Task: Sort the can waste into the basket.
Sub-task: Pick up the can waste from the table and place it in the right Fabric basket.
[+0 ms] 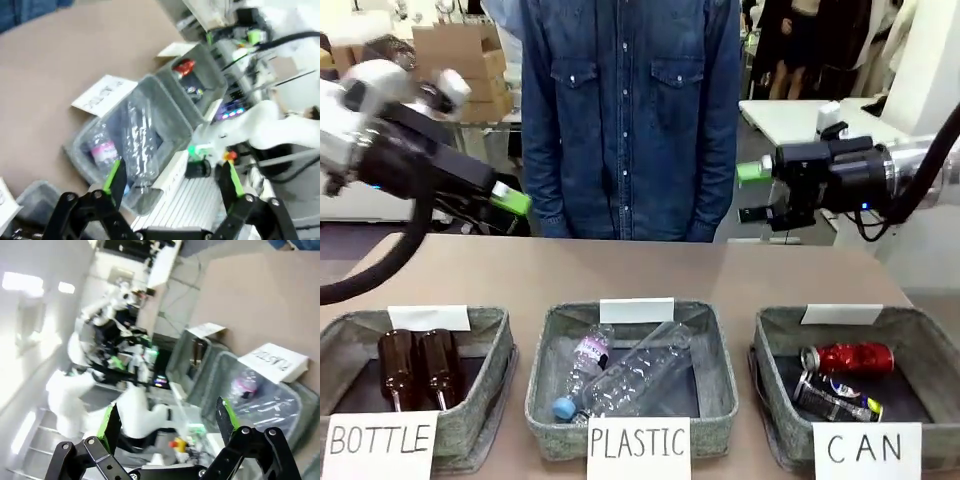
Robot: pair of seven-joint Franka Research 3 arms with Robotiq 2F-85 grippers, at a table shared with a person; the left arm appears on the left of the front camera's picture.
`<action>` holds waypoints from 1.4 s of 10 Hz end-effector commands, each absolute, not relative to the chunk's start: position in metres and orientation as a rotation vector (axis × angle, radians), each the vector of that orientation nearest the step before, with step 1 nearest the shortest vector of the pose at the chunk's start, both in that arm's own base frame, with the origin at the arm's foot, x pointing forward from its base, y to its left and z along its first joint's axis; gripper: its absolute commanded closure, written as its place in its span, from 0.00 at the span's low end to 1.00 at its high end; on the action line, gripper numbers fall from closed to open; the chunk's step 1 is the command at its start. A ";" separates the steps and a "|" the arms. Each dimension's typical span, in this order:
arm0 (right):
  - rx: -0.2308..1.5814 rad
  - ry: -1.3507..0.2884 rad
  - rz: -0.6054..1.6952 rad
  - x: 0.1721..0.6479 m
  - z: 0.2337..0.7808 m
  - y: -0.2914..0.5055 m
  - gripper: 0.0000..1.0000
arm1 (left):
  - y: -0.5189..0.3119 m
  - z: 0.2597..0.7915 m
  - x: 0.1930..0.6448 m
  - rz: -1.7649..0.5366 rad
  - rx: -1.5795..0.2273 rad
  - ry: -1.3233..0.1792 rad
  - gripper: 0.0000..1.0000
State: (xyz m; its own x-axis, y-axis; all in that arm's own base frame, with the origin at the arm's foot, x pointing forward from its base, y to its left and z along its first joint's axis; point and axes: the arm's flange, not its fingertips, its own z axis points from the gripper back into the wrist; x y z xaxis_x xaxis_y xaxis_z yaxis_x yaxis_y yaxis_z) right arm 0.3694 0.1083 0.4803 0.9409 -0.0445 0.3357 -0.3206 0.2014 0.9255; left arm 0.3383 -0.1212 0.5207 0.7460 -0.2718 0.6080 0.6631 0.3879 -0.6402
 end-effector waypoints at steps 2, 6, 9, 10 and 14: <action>1.475 -0.184 -0.010 0.380 0.525 0.090 0.00 | -0.043 0.478 0.332 -0.515 -1.275 -0.624 0.04; 1.456 -0.195 0.038 0.379 0.507 0.099 0.00 | -0.054 0.504 0.340 -0.539 -1.200 -0.598 0.04; 1.456 -0.195 0.038 0.379 0.507 0.099 0.00 | -0.054 0.504 0.340 -0.539 -1.200 -0.598 0.04; 1.456 -0.195 0.038 0.379 0.507 0.099 0.00 | -0.054 0.504 0.340 -0.539 -1.200 -0.598 0.04; 1.456 -0.195 0.038 0.379 0.507 0.099 0.00 | -0.054 0.504 0.340 -0.539 -1.200 -0.598 0.04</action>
